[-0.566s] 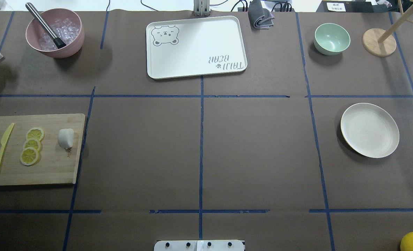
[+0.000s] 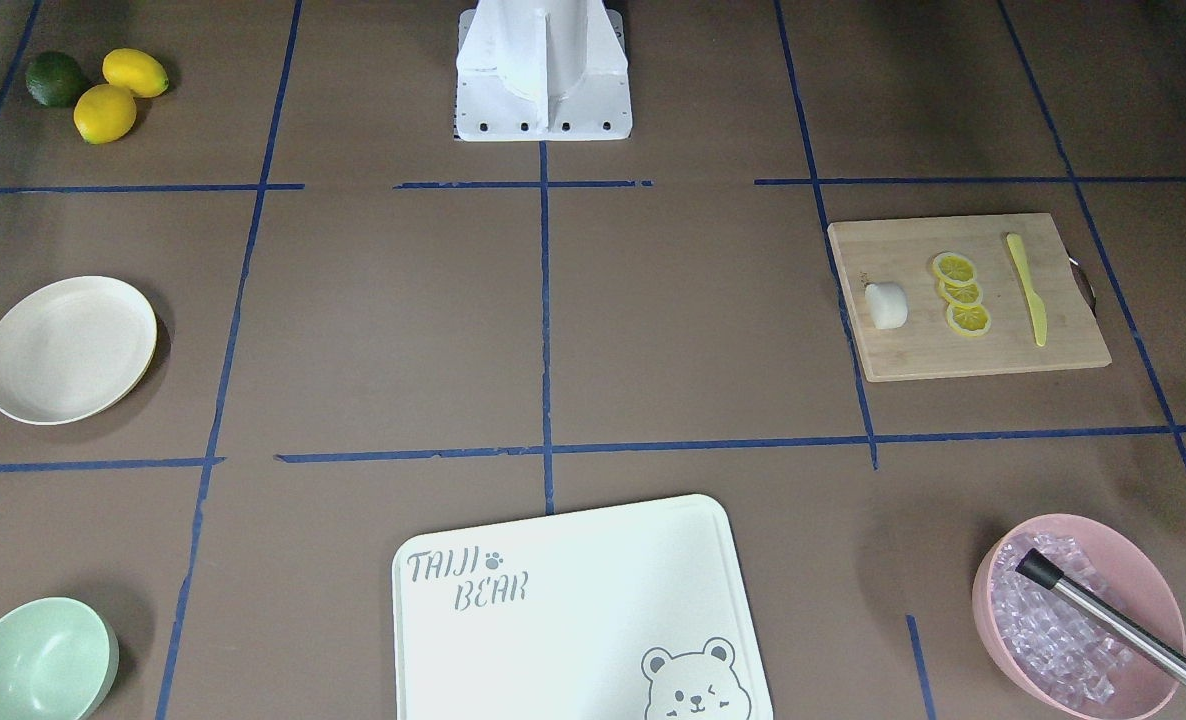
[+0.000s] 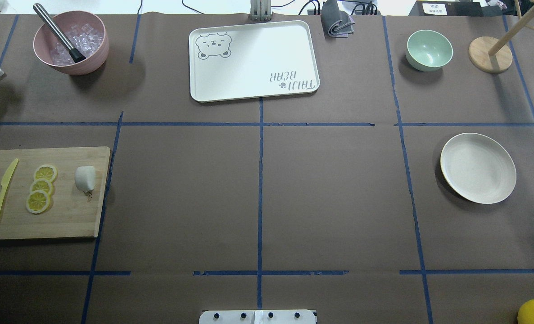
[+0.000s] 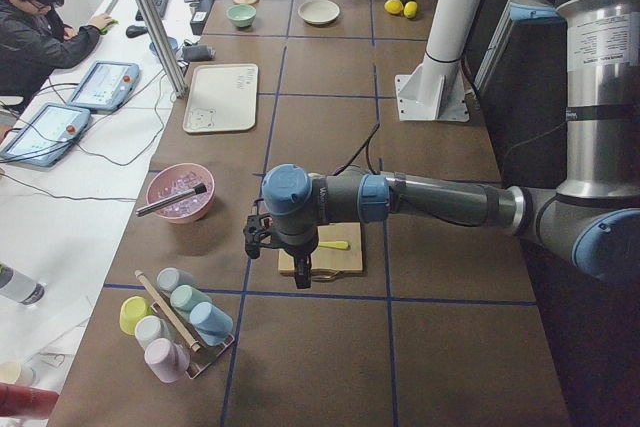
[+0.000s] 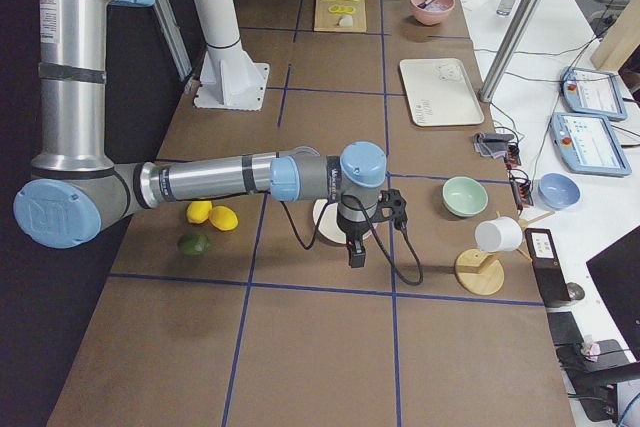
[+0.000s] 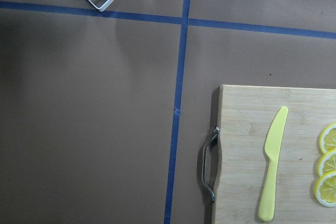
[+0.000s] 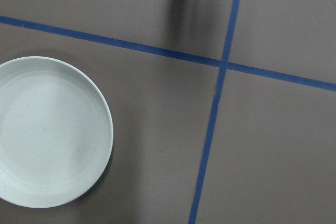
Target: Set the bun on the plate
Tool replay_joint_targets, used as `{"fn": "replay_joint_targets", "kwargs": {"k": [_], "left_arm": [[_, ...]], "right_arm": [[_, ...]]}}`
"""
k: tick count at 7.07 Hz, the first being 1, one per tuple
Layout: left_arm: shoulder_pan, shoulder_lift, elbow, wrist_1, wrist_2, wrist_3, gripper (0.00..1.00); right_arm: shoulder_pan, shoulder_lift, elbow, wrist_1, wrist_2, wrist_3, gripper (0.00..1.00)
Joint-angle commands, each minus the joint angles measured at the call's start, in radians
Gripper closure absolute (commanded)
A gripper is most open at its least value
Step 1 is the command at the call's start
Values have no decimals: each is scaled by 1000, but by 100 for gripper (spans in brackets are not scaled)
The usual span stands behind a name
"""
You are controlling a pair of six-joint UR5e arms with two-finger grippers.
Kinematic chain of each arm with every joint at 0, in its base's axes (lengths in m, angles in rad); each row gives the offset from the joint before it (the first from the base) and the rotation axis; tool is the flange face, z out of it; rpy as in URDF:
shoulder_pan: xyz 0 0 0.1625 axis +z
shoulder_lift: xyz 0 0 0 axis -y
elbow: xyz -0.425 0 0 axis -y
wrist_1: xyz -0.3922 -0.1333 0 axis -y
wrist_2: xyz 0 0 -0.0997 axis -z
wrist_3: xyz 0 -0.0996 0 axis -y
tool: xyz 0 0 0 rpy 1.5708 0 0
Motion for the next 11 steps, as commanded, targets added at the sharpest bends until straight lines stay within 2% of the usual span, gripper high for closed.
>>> {"fn": "replay_joint_targets", "kwargs": {"k": [1,3,4,5,6,7,8,9,10,11], "left_arm": [[0,-2,-2,-4,-1,0,0],[0,-5,-1,-5,-1,0,0],[0,-5,-2,-5,-1,0,0],[0,-6,-2,-6,-1,0,0],[0,-6,-2,-6,-1,0,0],[0,-6,-2,-6,-1,0,0],[0,-8,-2,-6,-2,0,0],[2,-8,-2,-6,-2,0,0],[2,-8,-2,-6,-2,0,0],[2,-8,-2,-6,-2,0,0]], "right_arm": [[-177,-3,-45,259,-13,318,0],[-253,-6,-202,552,-32,488,0],[-295,-6,-244,658,-36,571,0],[-318,-9,-254,684,-70,593,1],[-332,-13,-280,689,-67,592,5],[-339,-14,-280,687,-67,599,23],[-356,-12,-286,687,-72,610,29],[-364,-10,-288,687,-72,610,30],[-364,-9,-285,687,-72,610,73],[-364,-9,-283,686,-69,609,98]]}}
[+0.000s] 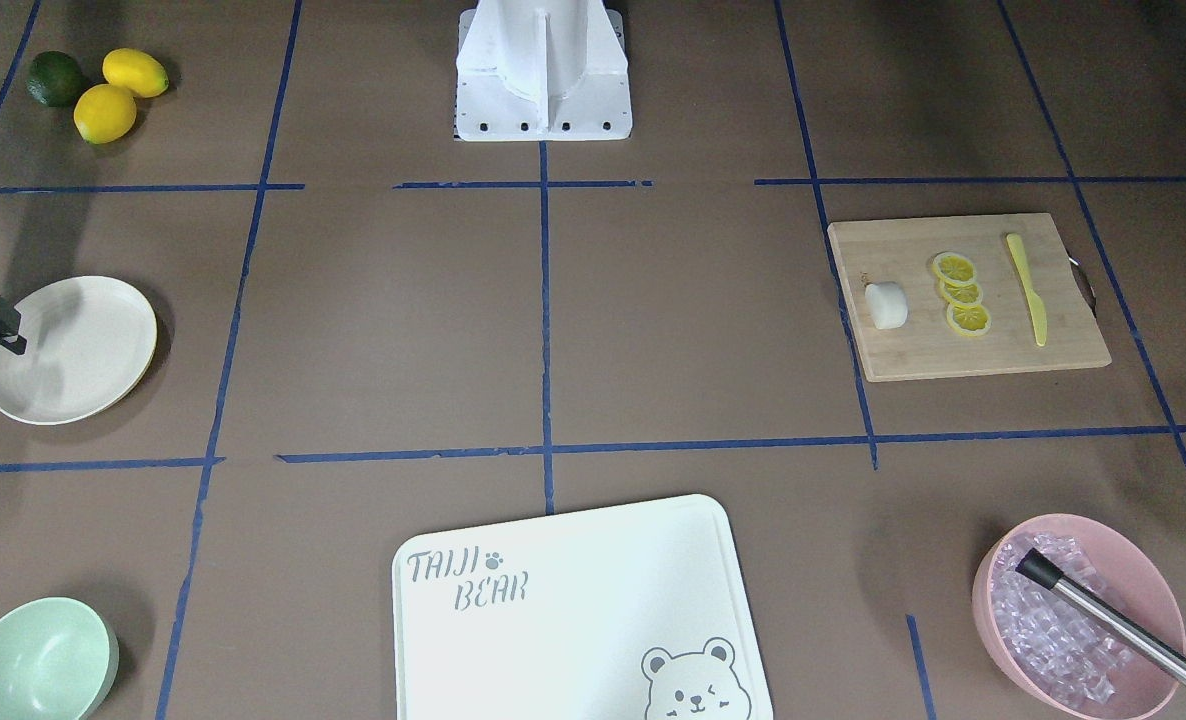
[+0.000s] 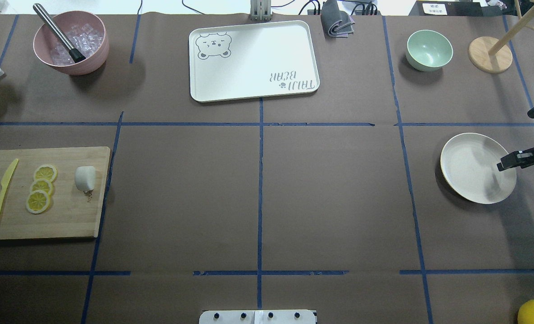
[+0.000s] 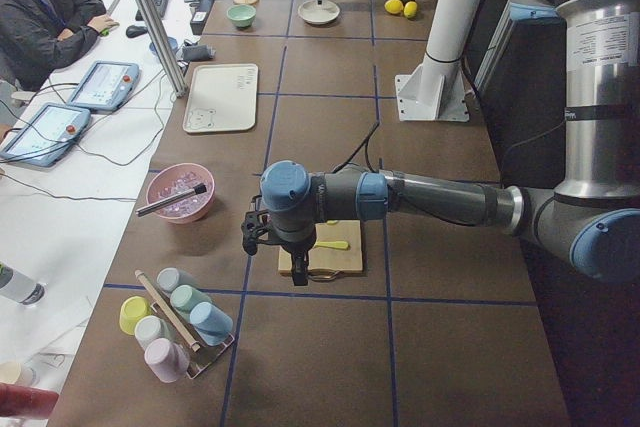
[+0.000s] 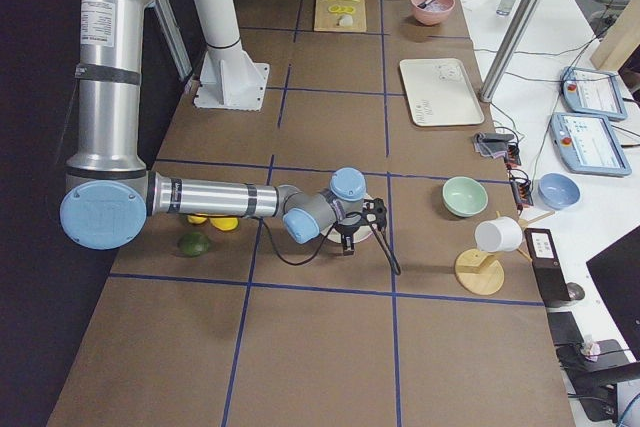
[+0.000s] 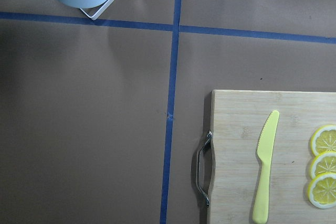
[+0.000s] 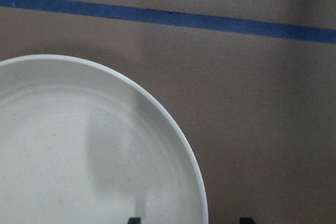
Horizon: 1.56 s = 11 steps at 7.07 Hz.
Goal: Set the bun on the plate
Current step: 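Reach the right gripper to the white plate rim and grasp it, then slide the white plate with the right gripper toward the table center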
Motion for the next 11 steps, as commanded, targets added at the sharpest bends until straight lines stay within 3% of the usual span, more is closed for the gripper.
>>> {"fn": "replay_joint_targets", "kwargs": {"k": [1,4,6,8,10,11], "left_arm": [[0,1,0,0,0,0,0],[0,1,-2,0,-5,0,0],[0,1,-3,0,-5,0,0],[2,1,-2,0,-5,0,0],[14,1,0,0,-5,0,0],[29,1,0,0,-5,-2,0]], "right_arm": [[0,1,6,0,5,0,100],[-2,2,11,0,5,6,100],[-3,15,113,-1,17,149,100],[-96,138,152,-1,15,411,100],[-239,311,155,-3,-89,670,99],[-335,399,147,-12,-187,766,99]]}}
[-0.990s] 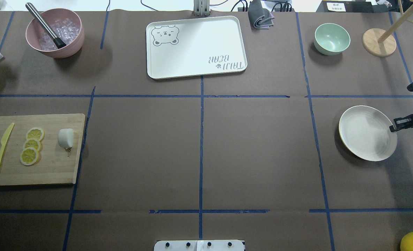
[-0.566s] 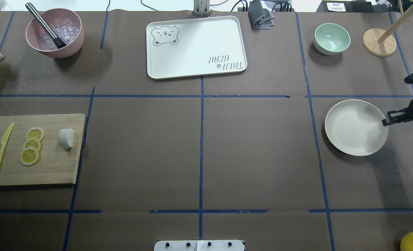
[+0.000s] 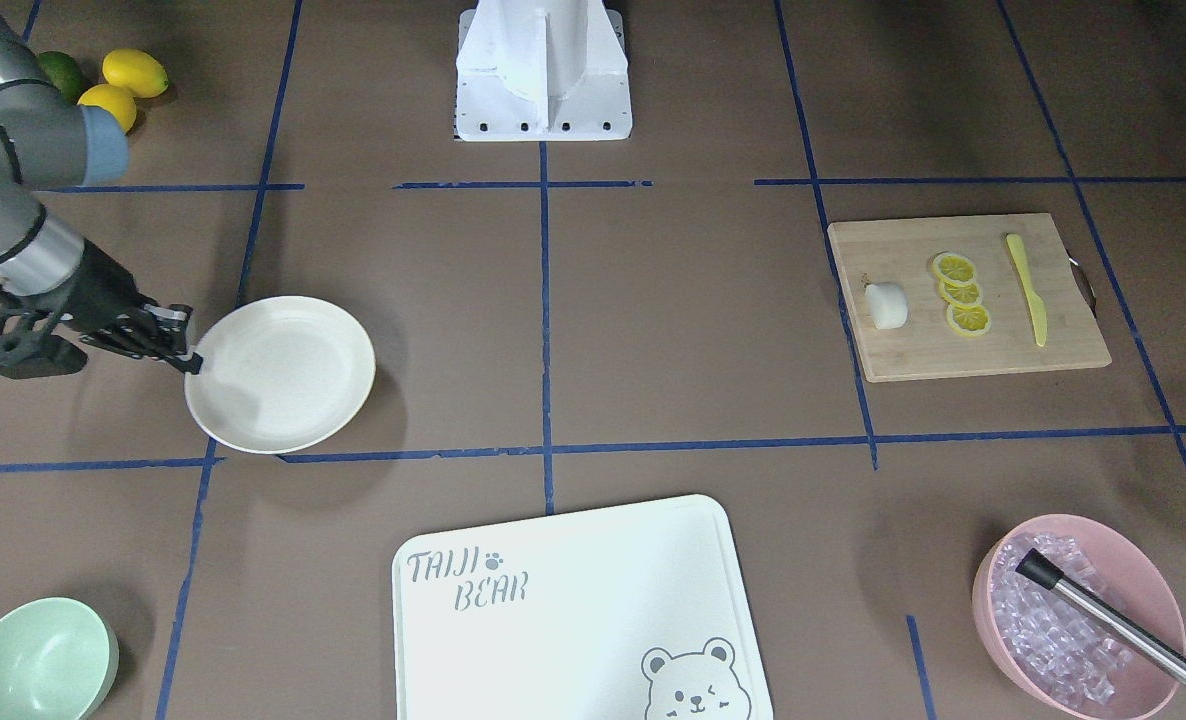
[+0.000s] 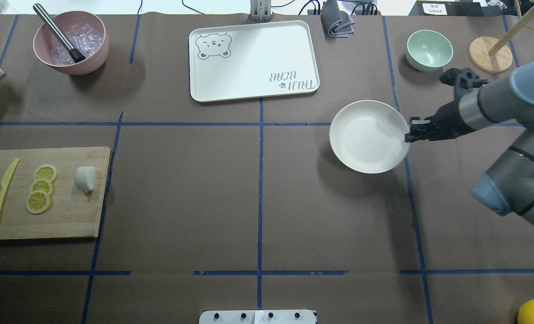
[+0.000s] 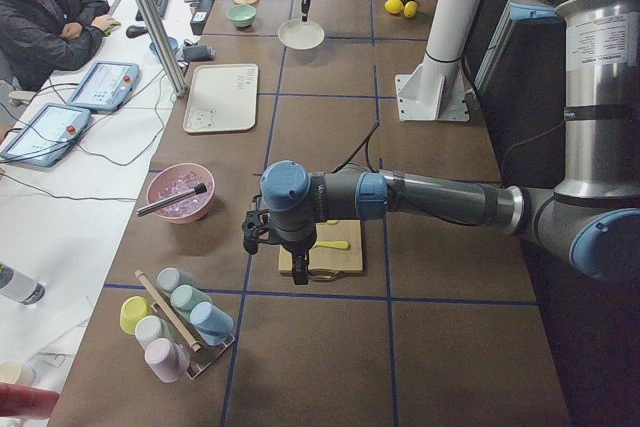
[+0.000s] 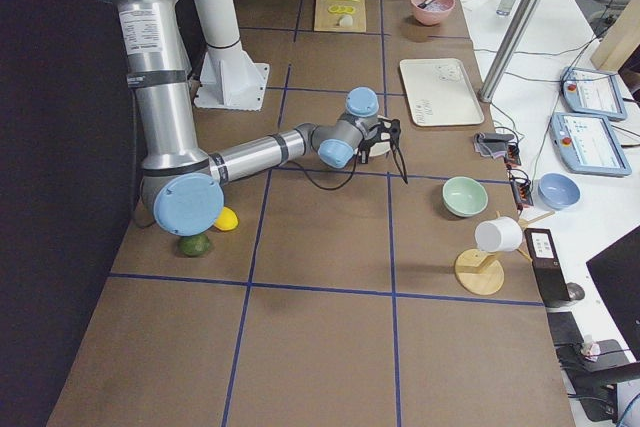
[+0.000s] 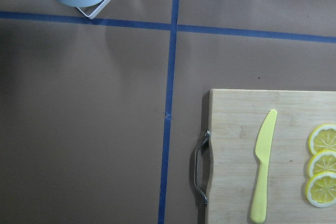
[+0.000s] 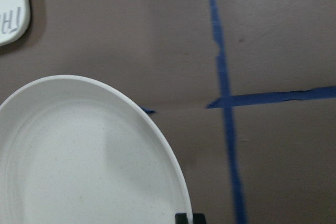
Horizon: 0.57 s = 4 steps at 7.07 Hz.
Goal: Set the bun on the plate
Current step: 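Slide the white plate with the right gripper toward the table center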
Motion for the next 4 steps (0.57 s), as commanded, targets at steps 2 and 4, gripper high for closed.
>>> {"fn": "replay_joint_targets", "kwargs": {"k": [2,4], "left_arm": [[20,0,1,0,0,-1,0],[23,0,1,0,-1,-1,0]], "right_arm": [[-245,254,-48,-56,-254,239,99],[-321,294,-49,-104,-335,253,97]]}}
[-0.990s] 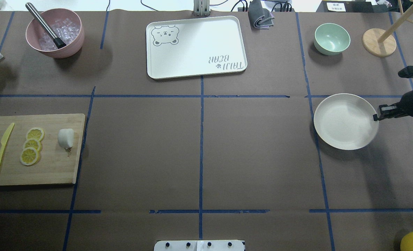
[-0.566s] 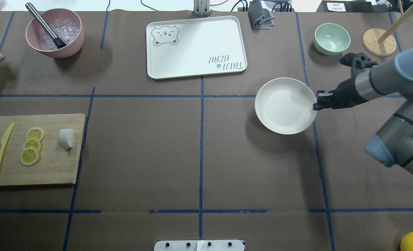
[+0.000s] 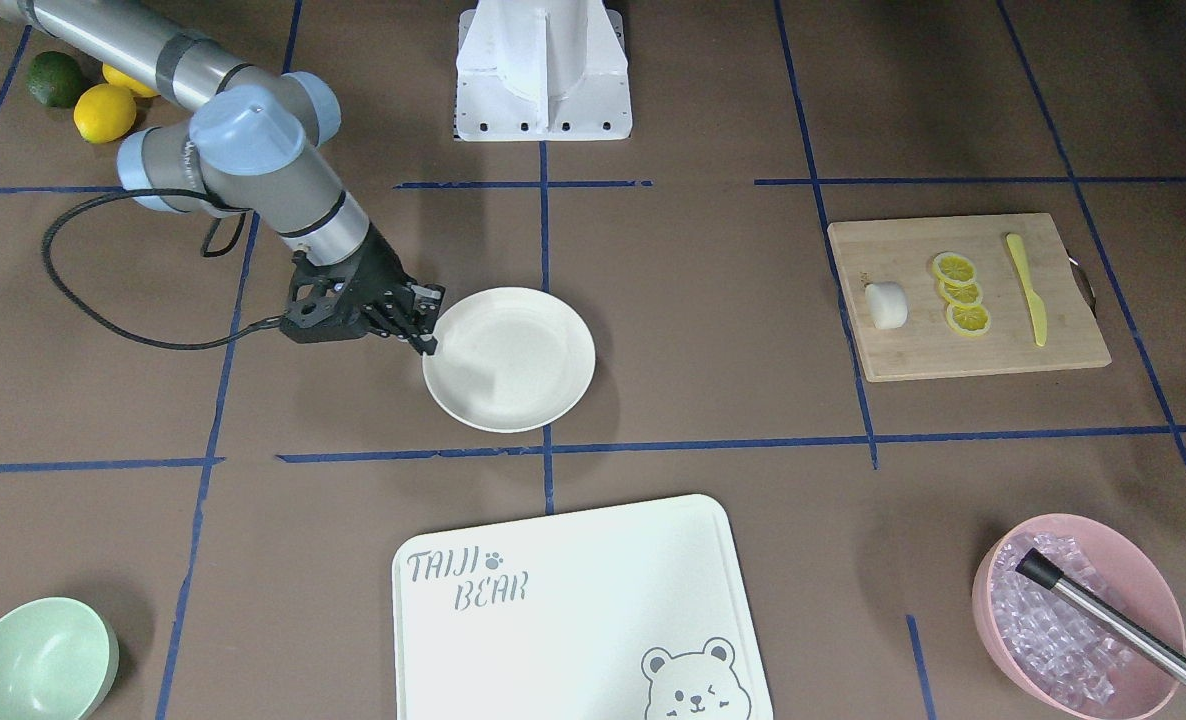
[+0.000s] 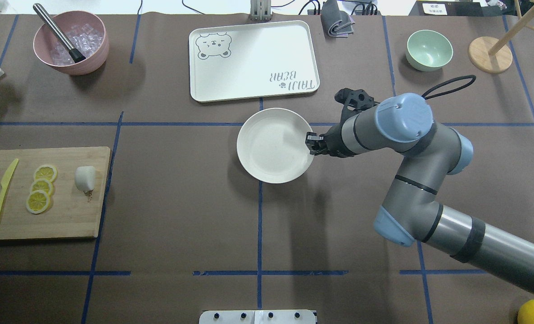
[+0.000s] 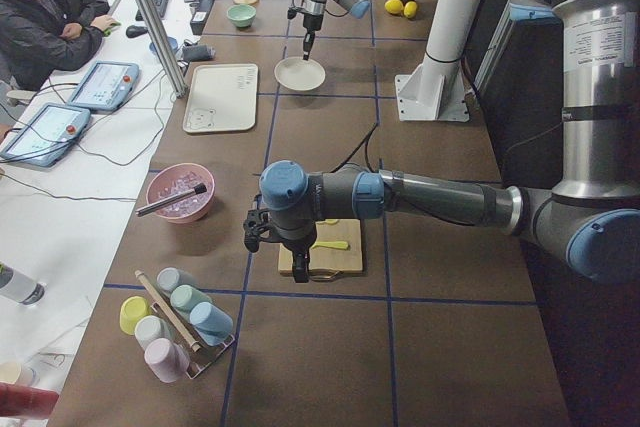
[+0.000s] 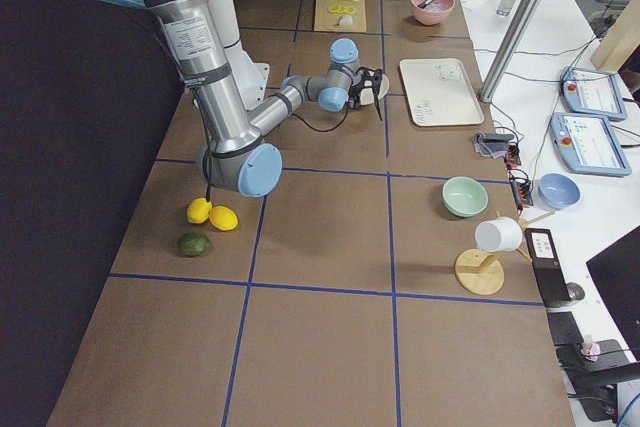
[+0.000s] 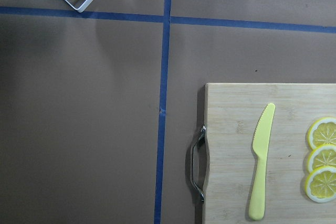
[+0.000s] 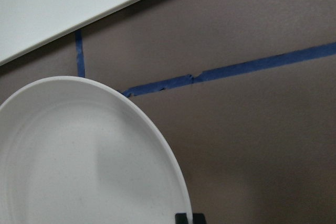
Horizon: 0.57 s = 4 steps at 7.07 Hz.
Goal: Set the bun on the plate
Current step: 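Slide the white plate with the right gripper toward the table center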
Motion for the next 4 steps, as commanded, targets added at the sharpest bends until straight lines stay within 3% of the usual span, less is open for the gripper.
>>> {"fn": "replay_joint_targets", "kwargs": {"k": [1,2,3,4], "left_arm": [[3,0,0,0,0,0,0],[3,0,0,0,0,0,0],[3,0,-1,0,0,0,0],[3,-1,0,0,0,0,0]], "right_arm": [[-68,23,-5,-21,-59,13,97],[-88,23,-5,-21,-77,13,92],[-99,25,-12,-29,-79,11,72],[-100,25,-14,-35,-79,11,41]]}}
